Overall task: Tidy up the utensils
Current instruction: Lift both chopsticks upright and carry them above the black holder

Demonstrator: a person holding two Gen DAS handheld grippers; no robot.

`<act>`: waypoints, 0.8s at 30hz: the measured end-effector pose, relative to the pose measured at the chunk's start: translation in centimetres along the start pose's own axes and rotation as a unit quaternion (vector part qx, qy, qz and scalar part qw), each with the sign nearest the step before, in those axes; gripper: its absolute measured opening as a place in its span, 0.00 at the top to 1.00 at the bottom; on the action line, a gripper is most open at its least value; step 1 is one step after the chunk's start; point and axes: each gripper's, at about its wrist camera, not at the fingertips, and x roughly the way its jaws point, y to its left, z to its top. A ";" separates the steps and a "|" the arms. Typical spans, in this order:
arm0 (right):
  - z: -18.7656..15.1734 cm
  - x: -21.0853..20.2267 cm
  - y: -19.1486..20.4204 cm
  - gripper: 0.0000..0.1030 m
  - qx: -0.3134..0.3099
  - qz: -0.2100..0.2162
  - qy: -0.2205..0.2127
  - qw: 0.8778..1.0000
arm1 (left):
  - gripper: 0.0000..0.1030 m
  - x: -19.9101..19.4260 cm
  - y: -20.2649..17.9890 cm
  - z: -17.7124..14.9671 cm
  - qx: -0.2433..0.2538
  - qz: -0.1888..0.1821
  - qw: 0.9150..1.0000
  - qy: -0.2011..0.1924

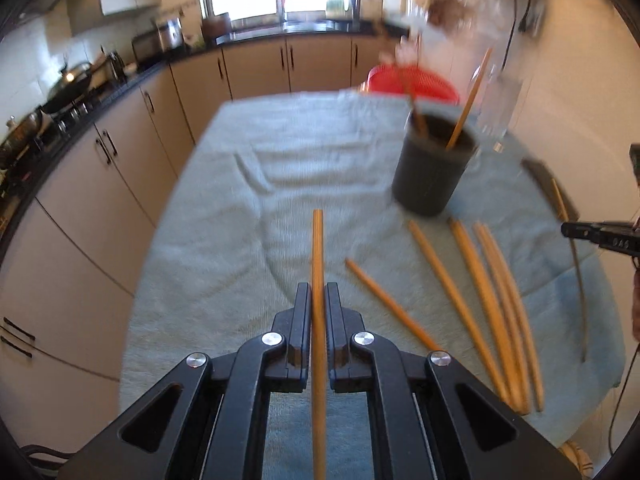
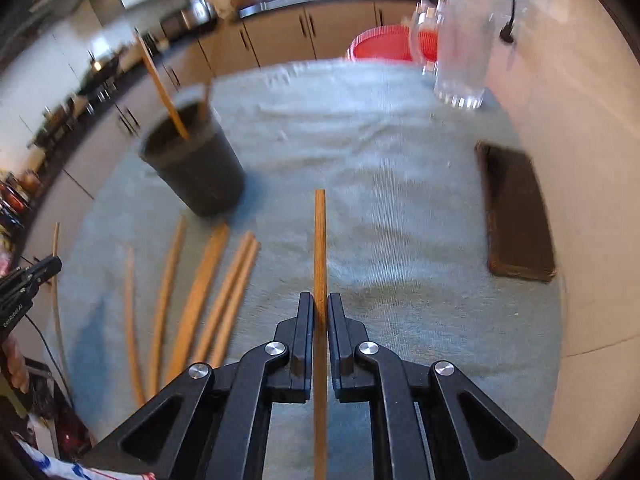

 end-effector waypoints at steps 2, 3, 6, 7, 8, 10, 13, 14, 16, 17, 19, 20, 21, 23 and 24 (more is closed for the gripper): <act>-0.5 -1.4 0.6 0.93 0.000 0.001 -0.027 1.000 | 0.94 -1.5 -0.1 0.2 -0.006 -0.008 1.000 -0.020; -0.7 -2.2 0.8 0.93 0.002 0.002 -0.040 0.999 | 0.94 -2.4 -0.2 0.2 -0.012 -0.013 0.999 -0.032; -1.1 -4.0 1.2 0.93 -0.002 -0.002 -0.070 0.998 | 0.94 -4.0 -0.6 0.1 -0.018 -0.022 0.998 -0.054; -1.3 -4.4 1.4 0.93 -0.004 -0.004 -0.079 0.997 | 0.94 -4.6 -0.8 0.0 -0.017 -0.023 0.998 -0.063; -1.5 -4.7 1.5 0.93 -0.004 -0.005 -0.085 0.996 | 0.94 -4.9 -1.0 -0.1 -0.014 -0.020 0.997 -0.070; -1.9 -5.3 1.8 0.93 -0.008 -0.007 -0.096 0.995 | 0.94 -6.1 -1.6 -0.4 -0.004 -0.009 0.996 -0.090; -2.9 -6.8 2.6 0.93 -0.015 -0.007 -0.112 0.994 | 0.94 -7.3 -2.0 -0.8 0.001 -0.009 0.994 -0.113; -3.1 -7.1 2.7 0.93 -0.016 -0.005 -0.114 0.993 | 0.94 -7.7 -2.0 -0.9 -0.001 -0.012 0.993 -0.116; -3.5 -8.0 3.1 0.93 -0.019 -0.002 -0.124 0.992 | 0.94 -8.3 -1.8 -0.9 -0.010 -0.021 0.992 -0.122; -3.6 -8.4 3.4 0.93 -0.023 -0.001 -0.129 0.991 | 0.94 -8.7 -1.7 -1.0 -0.014 -0.024 0.992 -0.126; -3.8 -9.3 3.9 0.93 -0.028 -0.004 -0.140 0.990 | 0.94 -9.3 -1.4 -1.0 -0.023 -0.027 0.990 -0.135; -3.8 -9.6 4.2 0.93 -0.032 -0.005 -0.147 0.989 | 0.94 -9.5 -1.2 -0.9 -0.028 -0.030 0.989 -0.139; -3.7 -9.9 4.3 0.93 -0.033 -0.005 -0.151 0.988 | 0.94 -9.8 -1.1 -0.8 -0.033 -0.033 0.989 -0.144; -3.6 -10.5 4.7 0.93 -0.036 -0.005 -0.162 0.986 | 0.94 -10.3 -0.9 -0.6 -0.041 -0.038 0.987 -0.151; -3.5 -10.7 4.9 0.93 -0.037 -0.005 -0.166 0.985 | 0.94 -10.6 -0.8 -0.4 -0.045 -0.041 0.986 -0.156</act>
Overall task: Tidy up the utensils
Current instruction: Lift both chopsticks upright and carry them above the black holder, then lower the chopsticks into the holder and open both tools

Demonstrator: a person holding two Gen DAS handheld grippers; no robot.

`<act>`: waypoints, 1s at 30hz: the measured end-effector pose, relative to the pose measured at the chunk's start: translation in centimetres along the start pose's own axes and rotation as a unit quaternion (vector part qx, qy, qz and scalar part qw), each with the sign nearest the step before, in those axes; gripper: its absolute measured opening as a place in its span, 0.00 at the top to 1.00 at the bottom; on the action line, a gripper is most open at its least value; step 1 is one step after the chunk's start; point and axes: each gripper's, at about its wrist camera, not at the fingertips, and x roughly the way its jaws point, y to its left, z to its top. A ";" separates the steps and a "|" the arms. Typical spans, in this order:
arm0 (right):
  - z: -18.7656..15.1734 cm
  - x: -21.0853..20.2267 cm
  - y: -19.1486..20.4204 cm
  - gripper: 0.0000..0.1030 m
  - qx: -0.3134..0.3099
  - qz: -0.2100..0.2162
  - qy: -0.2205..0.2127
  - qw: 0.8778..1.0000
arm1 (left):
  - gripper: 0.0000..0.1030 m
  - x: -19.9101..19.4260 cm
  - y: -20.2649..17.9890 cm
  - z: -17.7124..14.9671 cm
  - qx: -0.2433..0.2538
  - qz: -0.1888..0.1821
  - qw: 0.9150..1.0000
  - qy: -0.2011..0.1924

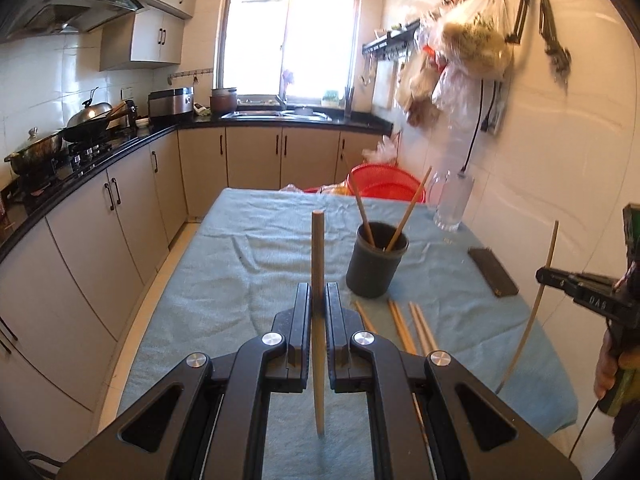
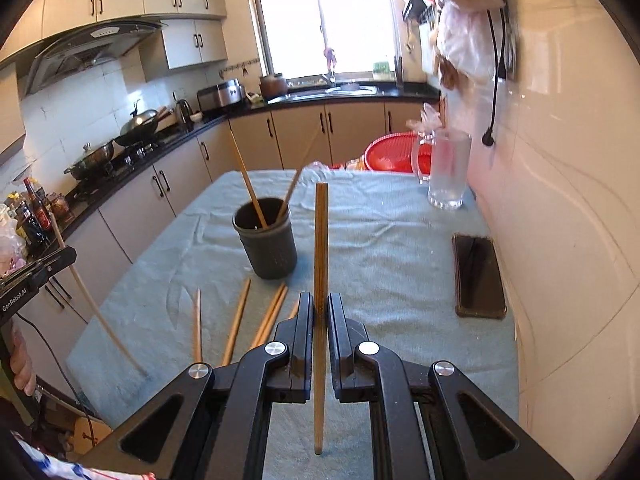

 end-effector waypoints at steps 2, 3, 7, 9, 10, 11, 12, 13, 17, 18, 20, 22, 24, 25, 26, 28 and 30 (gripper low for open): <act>0.3 -0.1 0.1 0.93 -0.001 0.003 -0.006 1.000 | 0.94 -0.2 0.0 0.6 -0.005 -0.003 1.000 -0.009; 0.6 -0.1 0.2 0.93 0.000 0.004 -0.008 1.000 | 0.94 -0.2 0.0 0.8 -0.008 -0.004 1.000 -0.013; 1.7 0.2 0.3 0.93 0.004 0.007 -0.017 1.000 | 0.94 0.3 0.1 3.0 -0.029 -0.021 0.999 -0.022; 2.7 0.2 0.2 0.93 0.005 0.009 -0.026 1.000 | 0.94 0.7 0.0 4.1 -0.040 -0.029 0.998 -0.028; 3.3 0.1 0.2 0.93 0.005 0.011 -0.031 0.999 | 0.94 0.9 -0.1 4.9 -0.045 -0.032 0.998 -0.035; 3.6 0.1 0.3 0.93 0.005 0.013 -0.035 0.999 | 0.94 1.1 -0.2 5.7 -0.048 -0.033 0.997 -0.044; 4.3 0.0 0.3 0.93 0.005 0.015 -0.040 0.999 | 0.94 1.3 -0.2 6.2 -0.050 -0.033 0.997 -0.049; 5.1 0.0 0.4 0.93 0.006 0.017 -0.047 0.999 | 0.94 1.6 -0.4 7.1 -0.053 -0.033 0.996 -0.056; 7.7 0.5 0.7 0.93 0.012 0.027 -0.072 0.997 | 0.94 3.3 -1.2 10.2 -0.064 -0.043 0.995 -0.067; 8.6 0.8 0.8 0.93 0.015 0.031 -0.080 0.996 | 0.94 3.8 -1.4 11.0 -0.067 -0.047 0.994 -0.068; 10.3 1.3 0.9 0.93 0.023 0.040 -0.094 0.995 | 0.94 4.4 -1.8 12.5 -0.068 -0.051 0.994 -0.072; 11.9 2.1 1.1 0.93 0.032 0.049 -0.105 0.993 | 0.94 5.1 -2.2 13.9 -0.064 -0.048 0.993 -0.082; 13.3 2.9 1.2 0.93 0.041 0.057 -0.114 0.991 | 0.94 5.9 -2.7 15.2 -0.059 -0.048 0.993 -0.089; 13.8 3.4 1.3 0.93 0.045 0.059 -0.118 0.990 | 0.94 6.5 -2.9 15.9 -0.057 -0.050 0.993 -0.089; 14.4 4.0 1.4 0.93 0.050 0.061 -0.123 0.989 | 0.94 7.1 -3.1 16.5 -0.057 -0.052 0.993 -0.089; 15.5 5.4 1.6 0.93 0.061 0.064 -0.132 0.987 | 0.94 8.5 -3.4 17.2 -0.057 -0.055 0.993 -0.086; 16.0 6.9 1.5 0.93 0.075 0.068 -0.137 0.985 | 0.94 10.2 -3.6 17.7 -0.056 -0.054 0.994 -0.080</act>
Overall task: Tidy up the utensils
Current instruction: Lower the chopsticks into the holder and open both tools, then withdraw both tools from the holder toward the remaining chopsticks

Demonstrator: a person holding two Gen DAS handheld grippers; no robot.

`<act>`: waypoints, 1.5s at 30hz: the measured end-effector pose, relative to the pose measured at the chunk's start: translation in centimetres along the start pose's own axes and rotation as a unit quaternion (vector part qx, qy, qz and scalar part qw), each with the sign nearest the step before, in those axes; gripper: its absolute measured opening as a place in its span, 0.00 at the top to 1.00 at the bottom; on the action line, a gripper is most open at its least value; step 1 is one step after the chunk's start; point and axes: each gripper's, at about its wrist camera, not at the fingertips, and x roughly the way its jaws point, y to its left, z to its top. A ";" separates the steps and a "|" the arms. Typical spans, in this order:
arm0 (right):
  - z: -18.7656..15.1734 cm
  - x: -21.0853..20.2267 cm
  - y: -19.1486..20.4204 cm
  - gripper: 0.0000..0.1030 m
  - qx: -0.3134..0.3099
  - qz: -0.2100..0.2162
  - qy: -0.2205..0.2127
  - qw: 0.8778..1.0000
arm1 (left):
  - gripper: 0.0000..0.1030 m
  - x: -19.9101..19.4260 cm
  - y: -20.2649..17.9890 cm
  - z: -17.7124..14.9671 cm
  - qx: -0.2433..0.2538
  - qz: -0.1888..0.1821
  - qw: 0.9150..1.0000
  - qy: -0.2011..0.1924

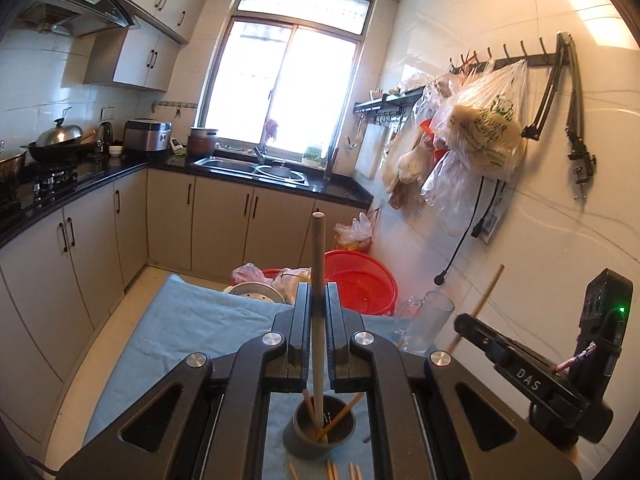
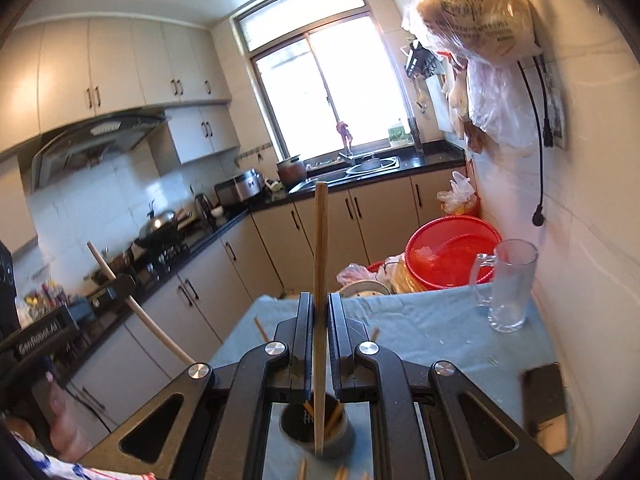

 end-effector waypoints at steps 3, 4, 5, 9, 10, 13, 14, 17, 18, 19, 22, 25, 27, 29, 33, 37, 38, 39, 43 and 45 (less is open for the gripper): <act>-0.3 2.4 -0.4 0.93 0.020 0.003 0.001 1.000 | 0.94 2.6 0.2 -0.5 -0.006 -0.003 1.000 0.019; -0.5 3.1 -0.7 0.93 0.024 0.004 0.005 1.000 | 0.94 3.9 0.4 -0.9 -0.010 -0.006 0.999 0.032; -0.8 3.9 -1.0 0.93 0.028 0.003 0.010 1.000 | 0.94 4.8 0.5 -1.3 -0.012 -0.006 0.999 0.041; -2.7 6.0 -1.7 0.93 0.031 -0.003 0.038 0.999 | 0.94 8.3 1.3 -3.4 -0.015 0.001 0.997 0.081; -3.2 6.4 -1.9 0.93 0.031 -0.003 0.047 0.998 | 0.94 9.0 1.5 -4.0 -0.016 0.002 0.996 0.093; -4.2 7.1 -2.3 0.93 0.030 -0.005 0.062 0.998 | 0.94 10.3 2.1 -5.4 -0.020 0.006 0.993 0.117; -4.5 7.3 -2.4 0.93 0.030 -0.006 0.066 0.997 | 0.94 10.5 2.2 -5.7 -0.021 0.007 0.992 0.120; -5.2 7.9 -2.8 0.93 0.033 -0.009 0.078 0.996 | 0.94 10.6 2.3 -6.5 -0.016 0.013 0.992 0.126; -5.4 8.2 -3.0 0.93 0.033 -0.011 0.082 0.996 | 0.94 10.6 2.3 -6.7 -0.014 0.015 0.992 0.128; -5.6 8.4 -3.1 0.93 0.034 -0.012 0.085 0.996 | 0.94 10.6 2.3 -6.8 -0.014 0.015 0.991 0.130; -6.0 8.9 -3.2 0.92 0.034 -0.012 0.095 0.995 | 0.94 10.0 2.3 -6.9 -0.013 0.021 0.991 0.129; -6.0 8.7 -3.0 0.72 0.032 -0.017 0.094 0.995 | 0.93 9.3 2.4 -6.8 -0.012 0.022 0.991 0.129; -5.8 8.3 -2.8 0.60 0.032 -0.017 0.089 0.995 | 0.91 8.7 2.6 -6.8 -0.016 0.025 0.991 0.129; -5.5 7.7 -2.6 0.60 0.028 -0.021 0.083 0.996 | 0.84 8.0 2.8 -6.8 -0.021 0.026 0.991 0.128; -5.0 6.1 -2.3 0.58 0.023 -0.027 0.073 0.997 | 0.72 5.9 3.4 -6.5 -0.030 0.033 0.993 0.113; -4.7 4.1 -2.4 0.54 0.024 -0.037 0.063 0.997 | 0.71 3.5 3.7 -6.2 -0.024 0.044 0.994 0.099; -4.6 3.5 -2.5 0.54 0.024 -0.039 0.062 0.997 | 0.71 2.9 3.8 -6.2 -0.024 0.045 0.994 0.098; -4.7 2.9 -2.6 0.53 0.024 -0.041 0.061 0.997 | 0.70 2.2 3.9 -6.1 -0.026 0.045 0.994 0.095; -5.4 0.5 -2.8 0.45 0.018 -0.052 0.063 0.997 | 0.61 -0.6 4.4 -6.7 -0.029 0.050 0.995 0.084; -6.4 -0.6 -3.2 0.44 0.015 -0.060 0.072 0.996 | 0.60 -1.7 4.6 -7.3 -0.024 0.057 0.995 0.084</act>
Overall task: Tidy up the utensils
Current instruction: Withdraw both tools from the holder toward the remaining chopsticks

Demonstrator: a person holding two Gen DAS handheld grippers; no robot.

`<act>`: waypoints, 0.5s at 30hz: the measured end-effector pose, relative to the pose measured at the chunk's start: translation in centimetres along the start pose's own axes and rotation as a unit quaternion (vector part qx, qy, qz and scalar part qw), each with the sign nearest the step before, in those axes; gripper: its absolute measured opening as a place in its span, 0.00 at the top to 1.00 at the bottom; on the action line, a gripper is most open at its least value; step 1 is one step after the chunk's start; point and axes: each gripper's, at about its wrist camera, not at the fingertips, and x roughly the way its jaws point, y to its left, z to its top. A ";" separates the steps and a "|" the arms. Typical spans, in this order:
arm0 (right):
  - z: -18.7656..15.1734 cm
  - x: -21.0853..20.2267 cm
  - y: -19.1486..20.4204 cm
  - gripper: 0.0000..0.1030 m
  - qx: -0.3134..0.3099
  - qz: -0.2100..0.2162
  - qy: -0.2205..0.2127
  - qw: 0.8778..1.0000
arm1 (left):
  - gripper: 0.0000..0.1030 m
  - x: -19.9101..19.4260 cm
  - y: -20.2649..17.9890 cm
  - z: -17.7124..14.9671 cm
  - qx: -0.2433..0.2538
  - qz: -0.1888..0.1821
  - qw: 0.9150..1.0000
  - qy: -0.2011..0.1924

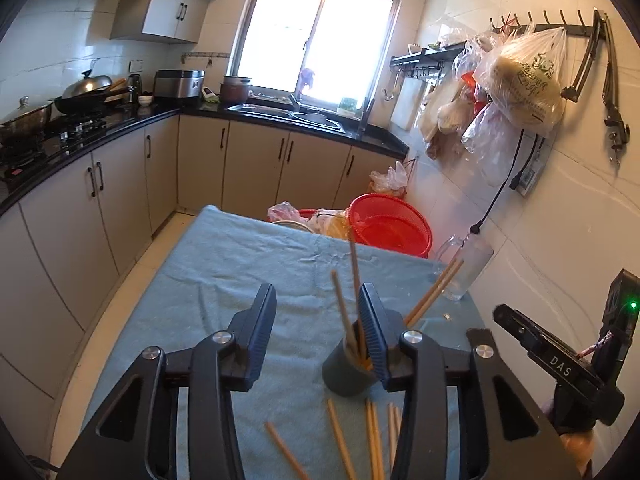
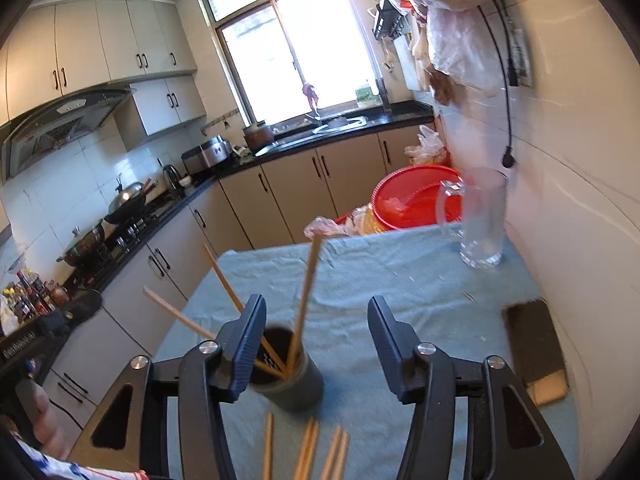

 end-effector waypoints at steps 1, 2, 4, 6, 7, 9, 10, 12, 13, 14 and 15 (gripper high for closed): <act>-0.5 -0.2 -0.2 0.44 -0.001 -0.003 0.005 1.000 | 0.60 -0.5 0.2 -0.7 0.006 0.006 1.000 0.003; -1.3 -0.5 -0.6 0.44 -0.003 -0.008 0.015 1.000 | 0.59 -0.8 0.3 -1.2 0.011 0.011 1.000 0.006; -3.2 -0.8 -1.3 0.44 -0.006 -0.017 0.035 0.999 | 0.57 -1.3 0.8 -2.8 0.020 0.024 0.999 0.019; -5.2 -0.8 -2.0 0.44 -0.008 -0.020 0.059 0.998 | 0.55 -1.5 1.5 -4.5 0.023 0.030 0.999 0.036; -6.6 -0.6 -2.3 0.44 -0.010 -0.020 0.076 0.997 | 0.55 -1.4 1.9 -5.6 0.020 0.032 0.998 0.048; -8.7 -0.1 -2.8 0.44 -0.012 -0.018 0.101 0.995 | 0.55 -0.6 2.6 -8.1 0.015 0.031 0.996 0.080; -9.8 0.3 -3.0 0.44 -0.013 -0.016 0.117 0.993 | 0.55 -0.2 2.7 -9.0 0.013 0.032 0.995 0.091; -12.1 1.1 -3.3 0.47 -0.019 -0.014 0.152 0.988 | 0.55 1.0 2.9 -11.3 0.009 0.037 0.992 0.122; -13.0 1.5 -3.2 0.51 -0.024 -0.015 0.166 0.986 | 0.56 1.6 3.0 -12.4 0.005 0.034 0.990 0.140; -13.6 1.8 -3.3 0.52 -0.028 -0.017 0.175 0.984 | 0.56 2.3 2.9 -13.4 0.000 0.029 0.987 0.157; -14.2 2.1 -3.3 0.52 -0.031 -0.018 0.184 0.982 | 0.56 2.9 3.0 -14.3 -0.004 0.027 0.985 0.172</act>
